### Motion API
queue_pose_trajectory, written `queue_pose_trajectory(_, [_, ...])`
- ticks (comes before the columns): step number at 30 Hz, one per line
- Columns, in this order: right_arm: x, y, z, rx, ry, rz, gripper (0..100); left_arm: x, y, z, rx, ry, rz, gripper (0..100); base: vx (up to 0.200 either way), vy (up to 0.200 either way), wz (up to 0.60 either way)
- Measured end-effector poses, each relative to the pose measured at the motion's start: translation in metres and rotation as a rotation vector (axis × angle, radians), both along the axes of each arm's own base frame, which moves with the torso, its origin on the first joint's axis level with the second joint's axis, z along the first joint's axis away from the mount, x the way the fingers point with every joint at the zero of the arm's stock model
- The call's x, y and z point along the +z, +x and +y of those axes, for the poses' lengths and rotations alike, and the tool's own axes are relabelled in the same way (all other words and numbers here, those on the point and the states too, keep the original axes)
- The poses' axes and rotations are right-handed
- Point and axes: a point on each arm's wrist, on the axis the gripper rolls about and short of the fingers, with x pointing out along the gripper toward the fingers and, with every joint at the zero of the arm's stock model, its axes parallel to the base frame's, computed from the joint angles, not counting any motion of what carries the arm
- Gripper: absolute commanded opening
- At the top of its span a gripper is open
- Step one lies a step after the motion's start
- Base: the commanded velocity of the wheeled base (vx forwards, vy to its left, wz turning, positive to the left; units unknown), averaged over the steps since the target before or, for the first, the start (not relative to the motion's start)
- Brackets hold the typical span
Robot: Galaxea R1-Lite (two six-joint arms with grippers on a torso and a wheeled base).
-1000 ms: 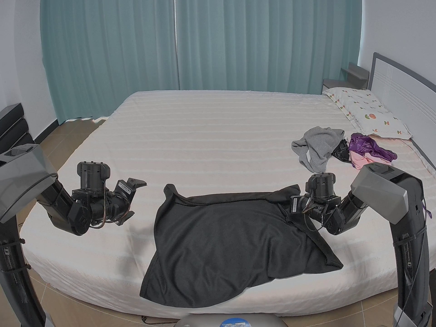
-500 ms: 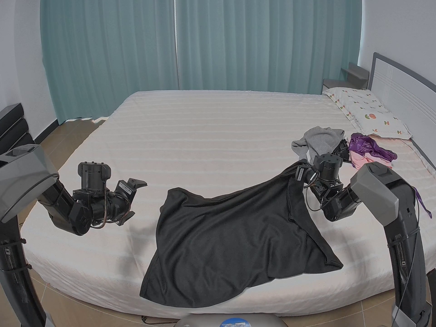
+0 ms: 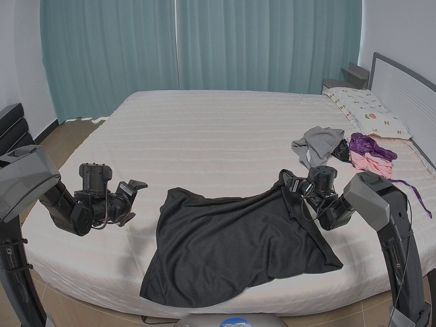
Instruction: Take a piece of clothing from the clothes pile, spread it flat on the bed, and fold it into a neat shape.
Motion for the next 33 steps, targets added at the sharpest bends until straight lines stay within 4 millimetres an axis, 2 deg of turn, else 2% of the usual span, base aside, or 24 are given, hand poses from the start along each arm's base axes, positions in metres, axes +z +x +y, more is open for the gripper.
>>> queue_pose_trajectory(4, [0.006, -0.018, -0.004, 0.042, 0.02, 0.066, 100, -0.001, 0.0, 0.0, 0.001, -0.001, -0.001, 100, 0.0, 0.0, 0.0])
queue_pose_trajectory(8, [0.025, -0.034, -0.013, 0.054, 0.036, 0.092, 100, -0.001, -0.001, 0.0, 0.002, -0.002, -0.009, 100, 0.0, 0.0, 0.0])
queue_pose_trajectory(15, [0.044, -0.062, -0.024, 0.056, 0.041, 0.147, 100, -0.002, -0.001, 0.0, 0.0, -0.003, -0.009, 100, 0.0, 0.0, 0.0])
queue_pose_trajectory(20, [0.049, -0.079, -0.014, 0.085, 0.031, 0.22, 100, -0.003, -0.002, -0.001, -0.003, -0.004, -0.004, 100, 0.0, 0.0, 0.0])
queue_pose_trajectory(24, [0.052, -0.085, -0.004, 0.109, 0.025, 0.24, 100, -0.004, -0.003, -0.001, -0.006, -0.004, -0.001, 100, 0.0, 0.0, 0.0])
queue_pose_trajectory(33, [0.034, -0.093, 0.016, 0.159, -0.037, 0.382, 100, -0.007, -0.002, -0.001, -0.006, -0.003, 0.007, 100, 0.0, 0.0, 0.0])
